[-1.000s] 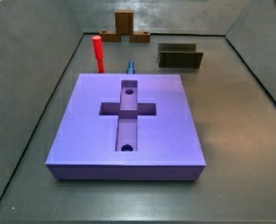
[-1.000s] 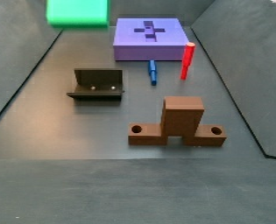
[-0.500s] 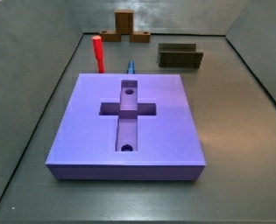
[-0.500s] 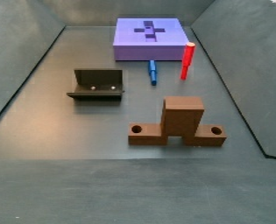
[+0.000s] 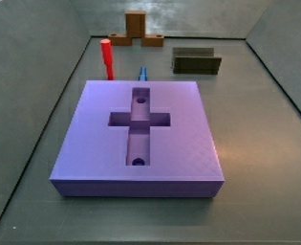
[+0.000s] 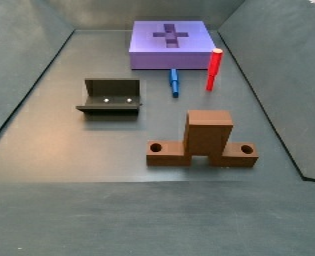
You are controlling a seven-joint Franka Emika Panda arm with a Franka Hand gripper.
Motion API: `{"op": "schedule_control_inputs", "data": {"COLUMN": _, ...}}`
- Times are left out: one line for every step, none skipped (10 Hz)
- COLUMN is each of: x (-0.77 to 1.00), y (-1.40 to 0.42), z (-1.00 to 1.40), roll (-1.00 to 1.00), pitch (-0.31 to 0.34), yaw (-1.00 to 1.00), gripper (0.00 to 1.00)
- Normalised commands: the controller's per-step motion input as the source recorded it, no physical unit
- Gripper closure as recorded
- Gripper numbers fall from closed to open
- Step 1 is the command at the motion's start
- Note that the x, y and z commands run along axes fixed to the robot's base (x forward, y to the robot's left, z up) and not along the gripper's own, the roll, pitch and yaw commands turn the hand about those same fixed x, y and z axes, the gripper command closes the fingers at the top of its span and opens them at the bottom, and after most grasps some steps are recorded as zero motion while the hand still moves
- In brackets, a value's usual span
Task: Pick up the green object. Move up. Place the green object on the fixture. Regrasp the green object. Move to above the board. Insert the green object.
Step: Move to above the board.
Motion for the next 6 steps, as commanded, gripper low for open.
{"op": "schedule_control_inputs", "data": {"x": -0.7, "y": -0.65, "z": 0.1, "roll": -1.0, "pitch": 0.054, "yaw": 0.04, "gripper": 1.0}}
{"op": "schedule_control_inputs", "data": {"x": -0.33, "y": -0.29, "z": 0.06, "roll": -1.0, "pitch": 0.05, "yaw": 0.04, "gripper": 1.0}}
{"op": "schedule_control_inputs", "data": {"x": -0.17, "y": -0.12, "z": 0.02, "roll": -1.0, "pitch": 0.035, "yaw": 0.03, "gripper": 1.0}}
{"op": "schedule_control_inputs", "data": {"x": -0.07, "y": -0.02, "z": 0.0, "roll": -0.94, "pitch": 0.013, "yaw": 0.03, "gripper": 1.0}}
{"op": "schedule_control_inputs", "data": {"x": -0.07, "y": -0.01, "z": 0.01, "roll": -0.79, "pitch": 0.004, "yaw": 0.02, "gripper": 1.0}}
{"op": "schedule_control_inputs", "data": {"x": -0.06, "y": 0.0, "z": 0.0, "roll": -0.48, "pitch": -0.019, "yaw": 0.01, "gripper": 1.0}}
